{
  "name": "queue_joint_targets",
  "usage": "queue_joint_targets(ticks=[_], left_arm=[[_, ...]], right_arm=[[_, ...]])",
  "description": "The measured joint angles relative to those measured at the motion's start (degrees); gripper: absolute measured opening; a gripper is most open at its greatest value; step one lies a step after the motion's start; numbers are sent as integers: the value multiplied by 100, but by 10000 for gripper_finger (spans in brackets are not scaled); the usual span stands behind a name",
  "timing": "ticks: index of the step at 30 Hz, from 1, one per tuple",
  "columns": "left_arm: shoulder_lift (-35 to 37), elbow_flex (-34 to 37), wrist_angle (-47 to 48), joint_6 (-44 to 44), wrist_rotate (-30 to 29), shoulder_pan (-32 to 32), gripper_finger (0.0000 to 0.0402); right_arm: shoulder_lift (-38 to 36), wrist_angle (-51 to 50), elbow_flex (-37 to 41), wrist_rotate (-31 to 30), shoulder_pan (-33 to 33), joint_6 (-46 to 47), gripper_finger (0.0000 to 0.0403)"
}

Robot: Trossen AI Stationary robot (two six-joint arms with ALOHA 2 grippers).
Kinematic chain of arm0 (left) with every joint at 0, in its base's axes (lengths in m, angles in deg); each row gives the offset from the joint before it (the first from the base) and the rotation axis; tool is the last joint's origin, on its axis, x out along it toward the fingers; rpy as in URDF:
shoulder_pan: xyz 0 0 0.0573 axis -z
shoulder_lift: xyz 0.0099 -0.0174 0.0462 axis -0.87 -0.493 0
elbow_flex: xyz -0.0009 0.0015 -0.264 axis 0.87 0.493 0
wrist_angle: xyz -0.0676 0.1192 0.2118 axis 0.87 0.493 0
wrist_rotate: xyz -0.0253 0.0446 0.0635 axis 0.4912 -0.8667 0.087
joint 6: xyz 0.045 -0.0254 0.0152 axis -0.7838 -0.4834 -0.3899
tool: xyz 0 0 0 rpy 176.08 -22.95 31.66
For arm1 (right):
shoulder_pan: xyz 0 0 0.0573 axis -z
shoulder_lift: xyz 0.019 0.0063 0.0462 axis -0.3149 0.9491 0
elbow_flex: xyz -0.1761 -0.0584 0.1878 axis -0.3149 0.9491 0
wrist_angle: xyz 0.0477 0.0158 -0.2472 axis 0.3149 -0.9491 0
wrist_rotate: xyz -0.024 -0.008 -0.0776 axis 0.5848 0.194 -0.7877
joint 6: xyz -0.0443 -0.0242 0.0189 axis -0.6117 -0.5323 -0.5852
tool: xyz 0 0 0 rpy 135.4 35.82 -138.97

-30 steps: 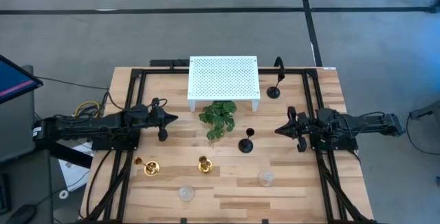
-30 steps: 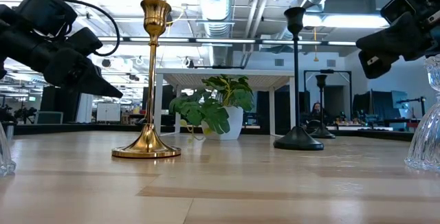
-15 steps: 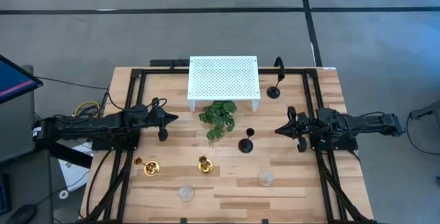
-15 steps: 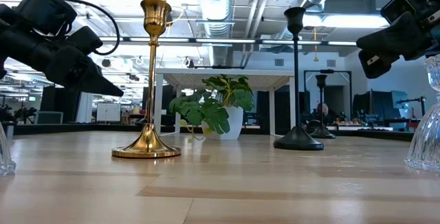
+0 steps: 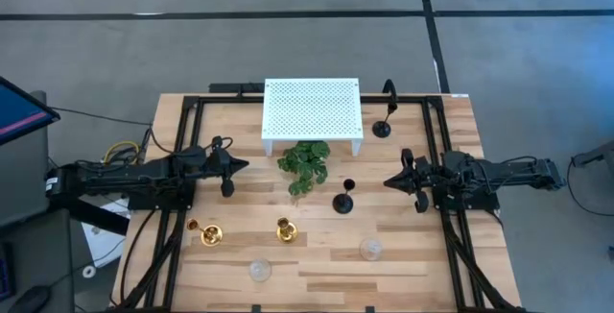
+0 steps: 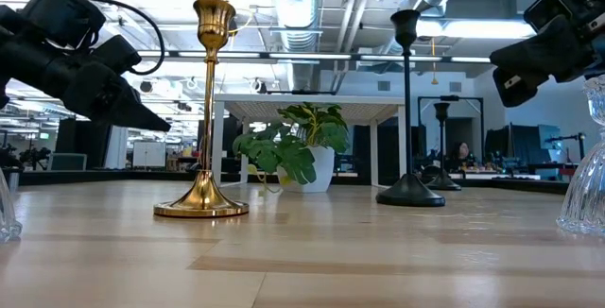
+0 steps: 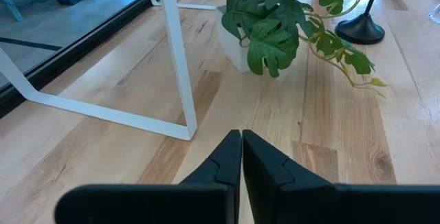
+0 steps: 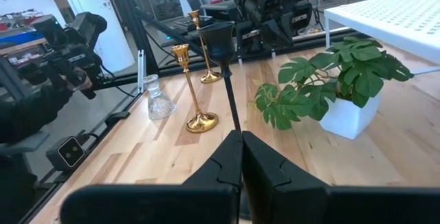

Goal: Pick & Place candle stick holders
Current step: Put the top black candle holder on the shelf

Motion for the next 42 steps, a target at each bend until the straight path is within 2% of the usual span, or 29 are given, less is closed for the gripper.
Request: queue_joint_targets(ticks=[10, 15, 23, 29, 32, 38, 42], left_arm=[[1, 1, -36, 6, 0, 1, 14], [-2, 1, -101, 437, 0, 1, 14], [-2, 1, -304, 455, 2, 2, 14], [-2, 1, -532, 455, 2, 0, 14], [-2, -1, -603, 455, 1, 0, 14], [-1, -1, -650, 455, 1, 2, 14], [0, -1, -749, 404, 0, 2, 14]], right_arm=[[0, 34, -8, -90, 4, -25, 0], [-2, 49, -11, -166, 4, -25, 0], [-2, -7, -11, -165, 4, -25, 0], [-2, 432, -11, -246, 17, -25, 0], [-2, 350, -131, -505, 15, -25, 0], [0, -1359, -966, -1689, 15, -25, 0], [-3, -2037, -1613, -2371, 15, -47, 0]])
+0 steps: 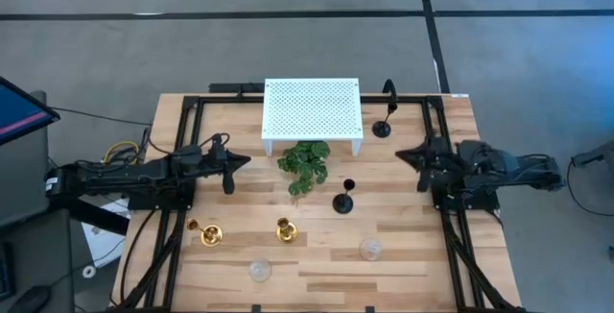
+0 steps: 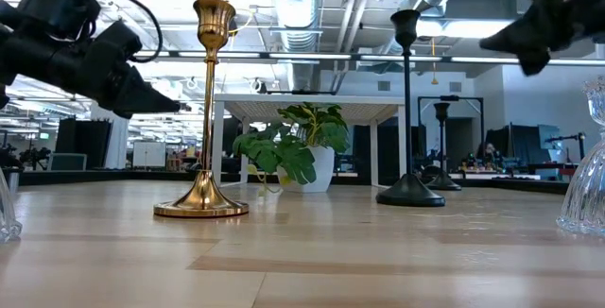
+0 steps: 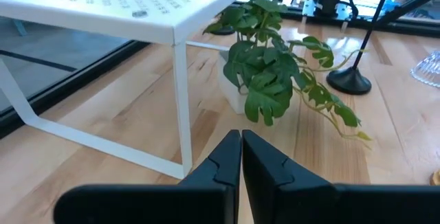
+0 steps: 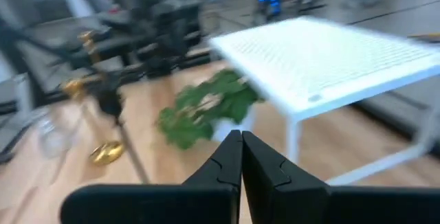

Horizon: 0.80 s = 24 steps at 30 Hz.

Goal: Pick & Place candle stick holders
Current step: Put the top black candle holder on the shelf

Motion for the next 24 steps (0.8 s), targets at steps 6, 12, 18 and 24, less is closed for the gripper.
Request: queue_joint_targets(ticks=[6, 12, 18, 24], left_arm=[[-1, 0, -31, -14, -2, 0, 14], [-2, 0, -80, -15, -4, -1, 14], [-2, 2, -138, -18, -49, -2, 14], [-2, 2, -175, -334, -142, -17, 14]], right_arm=[[1, -609, -270, -1223, -2, 94, 0], [37, -562, 448, -1972, -2, 1271, 0], [243, 236, 1007, -1973, 7, 1683, 0], [512, 878, 1004, -2041, 209, 986, 0]])
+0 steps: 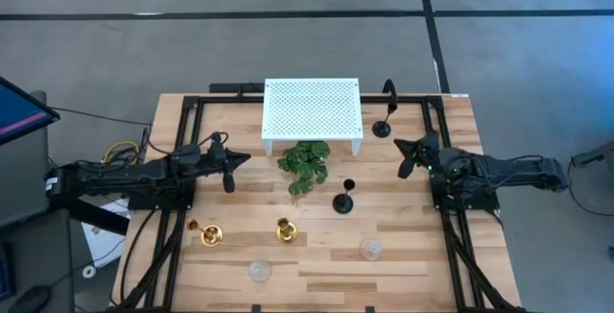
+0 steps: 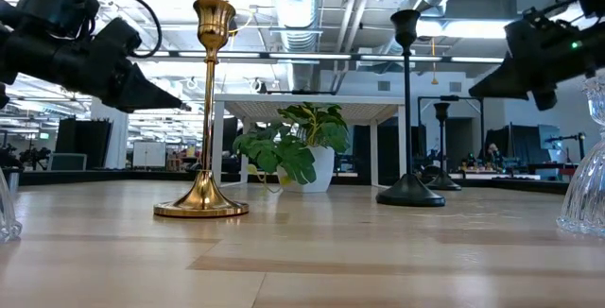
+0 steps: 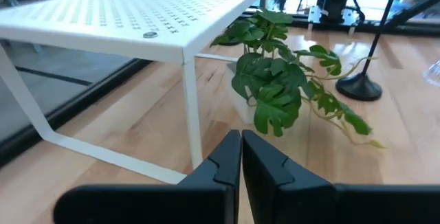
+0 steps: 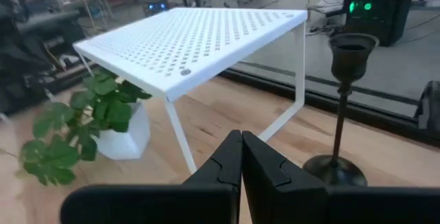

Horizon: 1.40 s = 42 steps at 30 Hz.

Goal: Pick & Place candle stick holders
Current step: Put the top black candle holder on the shelf

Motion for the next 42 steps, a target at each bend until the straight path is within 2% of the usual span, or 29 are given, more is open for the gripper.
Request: queue_joint_targets(ticks=[13, 18, 23, 30, 42], left_arm=[[1, -2, -177, -134, 2, 0, 14], [0, -1, -215, -134, 4, 0, 14], [0, -2, -226, -134, 7, 0, 14], [0, 0, -233, -134, 7, 0, 14], [0, -2, -235, -132, 7, 0, 14]], right_arm=[[798, 192, 6, 699, 1013, -77, 0], [1295, 697, 6, 1253, 1494, -332, 0], [1772, 1238, 6, 1322, 1907, -794, 0], [2568, 1650, 6, 2033, 2492, -923, 0], [4009, 2815, 6, 2034, 2827, -1488, 6]])
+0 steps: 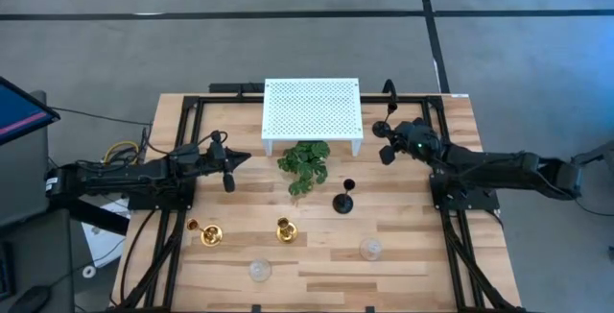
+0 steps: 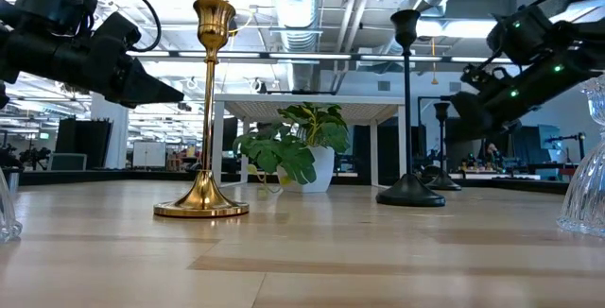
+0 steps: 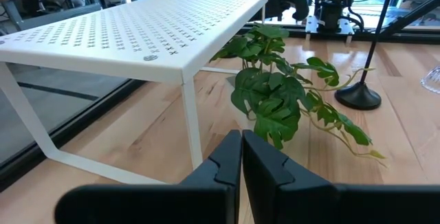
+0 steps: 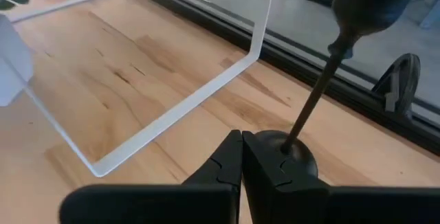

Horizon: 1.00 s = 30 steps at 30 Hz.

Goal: Pick & Place candle stick holders
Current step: Put the top black candle holder on the shelf

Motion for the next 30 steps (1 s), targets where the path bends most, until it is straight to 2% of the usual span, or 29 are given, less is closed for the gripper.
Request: queue_joint_targets(ticks=[5, 14, 17, 22, 30], left_arm=[[0, 0, -1, 0, 0, 0, 14], [0, 0, -2, 0, 0, 0, 14], [0, 1, -2, 0, 1, 0, 14], [0, 0, 0, 0, 0, 0, 14], [0, 2, 0, 0, 0, 0, 14]], right_arm=[[321, 30, 0, -13, -6, -38, 58], [469, 149, 0, -248, 57, 312, 222], [467, 444, 0, -319, 126, 353, 260], [467, 1037, -2, -319, 261, 353, 271], [467, 1265, -2, -317, 546, 353, 246]])
